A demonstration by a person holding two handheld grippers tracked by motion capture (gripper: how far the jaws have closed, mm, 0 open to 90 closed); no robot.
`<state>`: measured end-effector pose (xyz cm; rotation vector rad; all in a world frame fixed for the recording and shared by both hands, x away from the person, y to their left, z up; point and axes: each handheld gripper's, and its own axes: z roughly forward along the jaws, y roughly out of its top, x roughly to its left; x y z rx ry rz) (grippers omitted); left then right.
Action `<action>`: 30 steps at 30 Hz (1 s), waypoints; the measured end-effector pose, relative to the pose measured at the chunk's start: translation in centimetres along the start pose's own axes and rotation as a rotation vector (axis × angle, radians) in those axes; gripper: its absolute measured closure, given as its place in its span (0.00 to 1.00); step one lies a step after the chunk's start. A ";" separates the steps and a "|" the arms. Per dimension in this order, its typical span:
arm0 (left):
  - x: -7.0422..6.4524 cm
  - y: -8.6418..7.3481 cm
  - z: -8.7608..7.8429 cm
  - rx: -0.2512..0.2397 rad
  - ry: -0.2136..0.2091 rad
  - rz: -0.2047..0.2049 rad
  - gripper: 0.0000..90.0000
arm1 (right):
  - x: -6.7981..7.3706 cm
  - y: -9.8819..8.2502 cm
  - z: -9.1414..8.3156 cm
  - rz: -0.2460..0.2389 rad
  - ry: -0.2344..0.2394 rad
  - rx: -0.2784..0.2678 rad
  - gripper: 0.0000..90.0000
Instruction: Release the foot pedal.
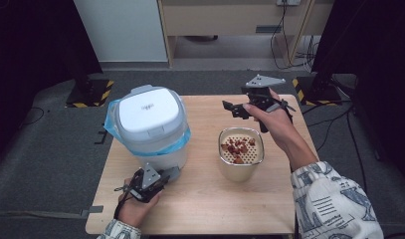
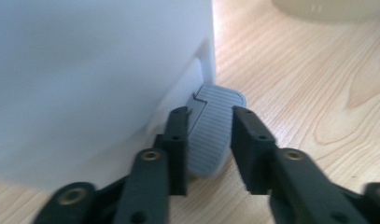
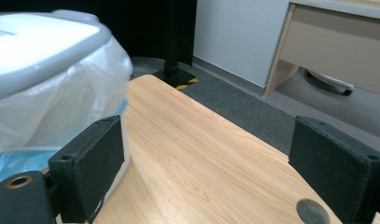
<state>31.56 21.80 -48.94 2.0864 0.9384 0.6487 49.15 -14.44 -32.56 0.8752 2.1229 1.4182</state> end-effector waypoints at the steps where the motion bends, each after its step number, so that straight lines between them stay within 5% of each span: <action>1: 0.4 -0.1 -0.4 -0.009 -0.001 -0.029 0.64 | -0.3 -0.2 -0.3 0.008 -0.011 0.002 0.12; 14: 1.2 -0.9 -1.5 0.021 -0.057 -0.117 0.39 | -1.8 -1.5 -1.7 0.027 -0.053 0.013 0.11; 30: 3.3 -2.4 -2.0 0.053 -0.011 -0.189 0.22 | -3.2 -3.2 -2.9 0.048 -0.094 0.025 0.09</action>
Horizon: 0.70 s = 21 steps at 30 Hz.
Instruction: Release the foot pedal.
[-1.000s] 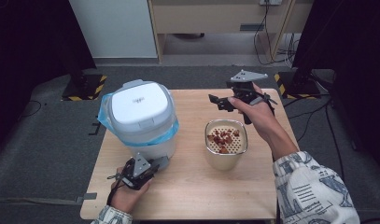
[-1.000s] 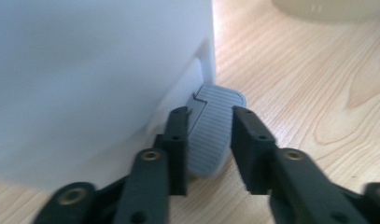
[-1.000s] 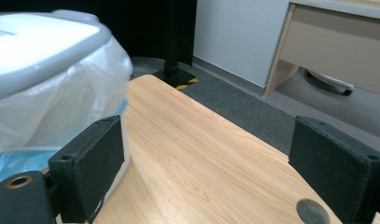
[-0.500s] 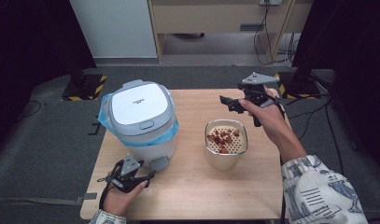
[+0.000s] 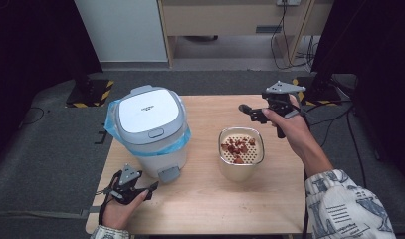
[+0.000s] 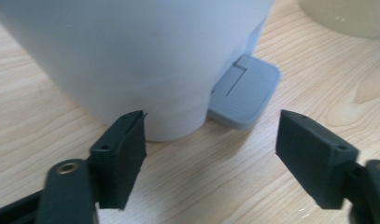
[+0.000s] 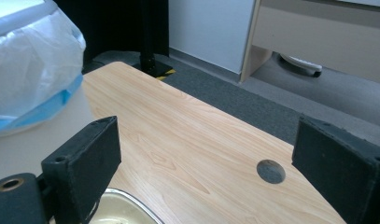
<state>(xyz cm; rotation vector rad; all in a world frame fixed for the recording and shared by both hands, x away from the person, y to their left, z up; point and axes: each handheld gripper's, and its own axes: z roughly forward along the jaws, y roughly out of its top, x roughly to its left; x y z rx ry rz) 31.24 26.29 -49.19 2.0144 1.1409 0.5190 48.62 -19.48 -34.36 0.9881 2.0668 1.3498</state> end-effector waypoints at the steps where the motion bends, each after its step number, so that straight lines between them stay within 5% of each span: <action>1: 0.2 -0.1 0.0 -0.002 0.016 -0.007 0.21 | -0.3 -0.3 -0.1 -0.001 -0.006 0.000 0.09; 12: 1.6 -0.7 0.2 0.017 0.053 -0.037 0.16 | -1.8 -2.8 -1.5 0.015 -0.077 0.005 0.08; 21: 2.3 -1.1 0.2 0.035 0.087 -0.054 0.16 | -3.3 -7.5 -4.0 0.065 -0.166 0.055 0.10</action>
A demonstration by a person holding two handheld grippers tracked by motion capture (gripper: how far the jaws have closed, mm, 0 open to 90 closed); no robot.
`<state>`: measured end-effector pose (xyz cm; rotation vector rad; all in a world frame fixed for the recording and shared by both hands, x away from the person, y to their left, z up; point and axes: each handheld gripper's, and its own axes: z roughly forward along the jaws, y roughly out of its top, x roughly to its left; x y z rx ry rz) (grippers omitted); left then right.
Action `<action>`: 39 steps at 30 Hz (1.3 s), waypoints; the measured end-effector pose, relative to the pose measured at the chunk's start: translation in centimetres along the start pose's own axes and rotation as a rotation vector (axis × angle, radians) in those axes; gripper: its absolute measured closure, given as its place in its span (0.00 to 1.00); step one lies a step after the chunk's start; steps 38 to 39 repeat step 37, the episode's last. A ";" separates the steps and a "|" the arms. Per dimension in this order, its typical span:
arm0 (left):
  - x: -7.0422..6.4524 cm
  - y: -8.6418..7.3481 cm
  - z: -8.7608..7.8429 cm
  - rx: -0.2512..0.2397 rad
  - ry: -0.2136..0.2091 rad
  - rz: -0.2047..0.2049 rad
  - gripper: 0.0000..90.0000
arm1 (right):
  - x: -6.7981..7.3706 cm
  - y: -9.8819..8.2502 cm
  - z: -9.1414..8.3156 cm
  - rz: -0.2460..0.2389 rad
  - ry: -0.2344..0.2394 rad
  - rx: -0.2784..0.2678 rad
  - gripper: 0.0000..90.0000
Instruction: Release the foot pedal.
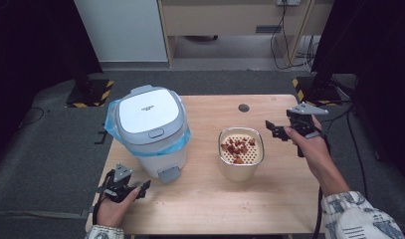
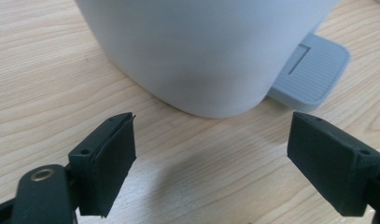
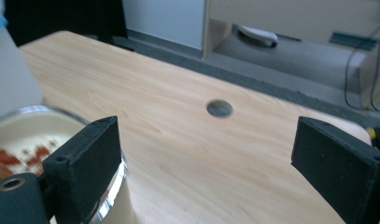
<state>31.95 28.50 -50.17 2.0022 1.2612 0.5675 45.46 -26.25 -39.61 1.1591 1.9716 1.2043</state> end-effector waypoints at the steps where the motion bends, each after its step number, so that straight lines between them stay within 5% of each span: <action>1: 0.1 0.0 0.0 0.000 0.006 -0.001 0.16 | -0.2 -0.5 -0.2 0.005 -0.007 0.005 0.10; 13: 1.6 -0.6 0.5 0.022 0.050 -0.040 0.16 | -1.4 -8.0 -1.1 0.094 -0.065 0.106 0.09; 22: 2.6 -1.1 2.0 0.079 0.073 -0.018 0.15 | -1.5 -13.1 0.8 0.140 -0.112 0.247 0.09; 30: 3.2 -1.6 2.8 0.080 0.055 -0.048 0.10 | -0.9 -15.0 1.9 0.130 -0.132 0.305 0.08; 39: 3.1 -1.7 2.9 0.065 0.057 -0.052 0.08 | -0.7 -15.0 2.0 0.116 -0.135 0.312 0.06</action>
